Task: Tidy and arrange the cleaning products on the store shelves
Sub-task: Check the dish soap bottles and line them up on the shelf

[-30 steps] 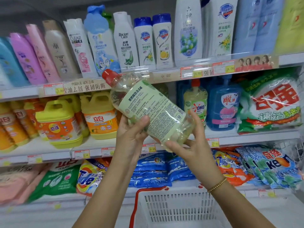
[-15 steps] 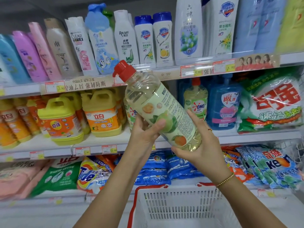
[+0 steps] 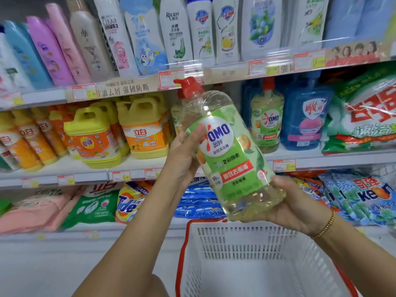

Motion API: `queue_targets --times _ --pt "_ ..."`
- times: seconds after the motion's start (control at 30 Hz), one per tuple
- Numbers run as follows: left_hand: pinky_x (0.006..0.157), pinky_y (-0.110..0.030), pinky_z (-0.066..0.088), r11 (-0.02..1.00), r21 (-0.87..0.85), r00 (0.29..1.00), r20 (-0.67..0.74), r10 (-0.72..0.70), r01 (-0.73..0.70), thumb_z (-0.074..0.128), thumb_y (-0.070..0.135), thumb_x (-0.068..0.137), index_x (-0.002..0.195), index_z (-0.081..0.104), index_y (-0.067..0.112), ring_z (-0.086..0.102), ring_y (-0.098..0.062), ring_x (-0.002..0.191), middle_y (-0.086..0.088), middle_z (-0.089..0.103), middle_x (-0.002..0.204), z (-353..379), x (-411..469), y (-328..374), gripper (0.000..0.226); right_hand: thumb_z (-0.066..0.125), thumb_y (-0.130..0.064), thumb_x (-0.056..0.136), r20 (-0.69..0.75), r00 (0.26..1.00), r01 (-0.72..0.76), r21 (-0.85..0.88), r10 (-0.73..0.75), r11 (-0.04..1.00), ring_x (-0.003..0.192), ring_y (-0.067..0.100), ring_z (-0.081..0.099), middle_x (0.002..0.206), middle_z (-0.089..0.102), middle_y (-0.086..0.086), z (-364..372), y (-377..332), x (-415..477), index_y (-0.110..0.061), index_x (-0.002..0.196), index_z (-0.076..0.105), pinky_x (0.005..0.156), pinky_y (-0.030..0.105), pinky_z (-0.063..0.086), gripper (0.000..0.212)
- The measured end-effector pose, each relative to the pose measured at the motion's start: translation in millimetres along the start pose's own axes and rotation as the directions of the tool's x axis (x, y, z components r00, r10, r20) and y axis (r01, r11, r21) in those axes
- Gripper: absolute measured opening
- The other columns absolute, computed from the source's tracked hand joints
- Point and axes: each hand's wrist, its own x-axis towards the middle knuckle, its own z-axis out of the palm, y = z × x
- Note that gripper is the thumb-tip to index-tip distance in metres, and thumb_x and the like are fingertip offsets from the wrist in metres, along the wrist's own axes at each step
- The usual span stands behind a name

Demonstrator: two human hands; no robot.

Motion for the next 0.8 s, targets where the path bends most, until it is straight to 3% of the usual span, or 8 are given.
queue_targets --times 0.13,0.2,0.3,0.43,0.53,0.67,0.73,0.8 --pt "0.091 -0.046 0.053 0.997 -0.003 0.992 -0.100 -0.072 0.072 0.080 0.043 0.070 0.125 0.059 0.009 0.067 -0.027 0.102 -0.012 0.071 0.111 -2.4 0.4 -3.4 0.068 0.079 -0.065 0.055 -0.056 0.996 -0.074 -0.003 0.074 0.997 0.079 0.043 0.069 0.109 0.065 0.031 12.4 -8.4 0.0 -0.014 0.115 0.067 0.063 0.037 0.060 0.079" --pt "0.095 -0.047 0.051 0.989 -0.027 0.983 -0.111 -0.148 0.146 0.070 0.043 0.072 0.117 0.064 0.011 0.067 -0.028 0.105 -0.011 0.072 0.109 -4.1 1.4 -5.7 0.056 0.078 -0.070 0.049 -0.076 0.993 -0.094 0.017 0.095 0.995 0.071 0.039 0.070 0.104 0.066 0.030 17.1 -9.1 2.9 -0.015 0.114 0.067 0.059 0.036 0.060 0.086" --pt "0.095 -0.047 0.052 0.969 -0.118 0.966 -0.120 -0.231 0.217 0.068 0.045 0.068 0.120 0.064 0.013 0.066 -0.027 0.108 -0.012 0.069 0.116 -6.4 3.1 -7.6 0.061 0.074 -0.076 0.044 -0.085 0.991 -0.101 0.005 0.101 0.995 0.068 0.035 0.071 0.102 0.068 0.027 20.3 -9.0 7.7 -0.014 0.115 0.065 0.056 0.034 0.059 0.095" --pt "0.070 -0.042 0.059 0.935 -0.199 0.937 -0.134 -0.322 0.293 0.071 0.047 0.065 0.132 0.059 0.015 0.069 -0.026 0.100 -0.013 0.067 0.120 -14.1 8.4 -6.2 0.074 0.059 -0.082 0.054 -0.048 0.993 -0.104 -0.014 0.103 0.994 0.071 0.030 0.072 0.103 0.070 0.021 27.1 -11.2 13.0 -0.014 0.117 0.061 0.058 0.030 0.059 0.093" --pt "0.069 -0.045 0.059 0.899 -0.257 0.910 -0.125 -0.395 0.354 0.072 0.049 0.064 0.129 0.061 0.013 0.068 -0.026 0.103 -0.013 0.067 0.120 -18.0 11.4 -4.2 0.075 0.056 -0.081 0.057 -0.011 0.995 -0.099 -0.001 0.099 0.995 0.072 0.028 0.072 0.105 0.069 0.019 29.1 -13.0 17.3 -0.011 0.120 0.058 0.059 0.029 0.059 0.095" --pt "0.065 -0.042 0.059 0.900 -0.268 0.919 -0.099 -0.381 0.344 0.060 0.054 0.083 0.098 0.077 0.011 0.072 -0.025 0.088 -0.011 0.074 0.099 -21.7 13.8 -6.6 0.048 0.053 -0.079 0.059 0.017 0.992 -0.125 0.003 0.125 0.992 0.073 0.026 0.072 0.096 0.072 0.015 29.8 -15.1 19.7 -0.002 0.121 0.054 0.060 0.028 0.059 0.099" --pt "0.059 -0.038 0.058 0.908 -0.253 0.929 -0.071 -0.363 0.335 0.048 0.056 0.091 0.080 0.079 0.010 0.073 -0.024 0.079 -0.011 0.075 0.088 -24.5 14.3 -10.5 0.056 0.061 -0.078 0.057 0.044 0.990 -0.135 0.012 0.134 0.991 0.075 0.026 0.072 0.094 0.072 0.014 30.9 -14.9 20.0 -0.003 0.118 0.055 0.060 0.028 0.059 0.097" --pt "0.056 -0.039 0.058 0.892 -0.287 0.922 -0.062 -0.382 0.350 0.048 0.057 0.090 0.081 0.079 0.008 0.073 -0.026 0.078 -0.013 0.075 0.090 -26.5 12.8 -14.3 0.058 0.060 -0.077 0.060 0.050 0.987 -0.151 0.007 0.150 0.989 0.078 0.027 0.072 0.096 0.072 0.013 30.7 -14.7 20.3 -0.005 0.116 0.057 0.062 0.028 0.059 0.091"
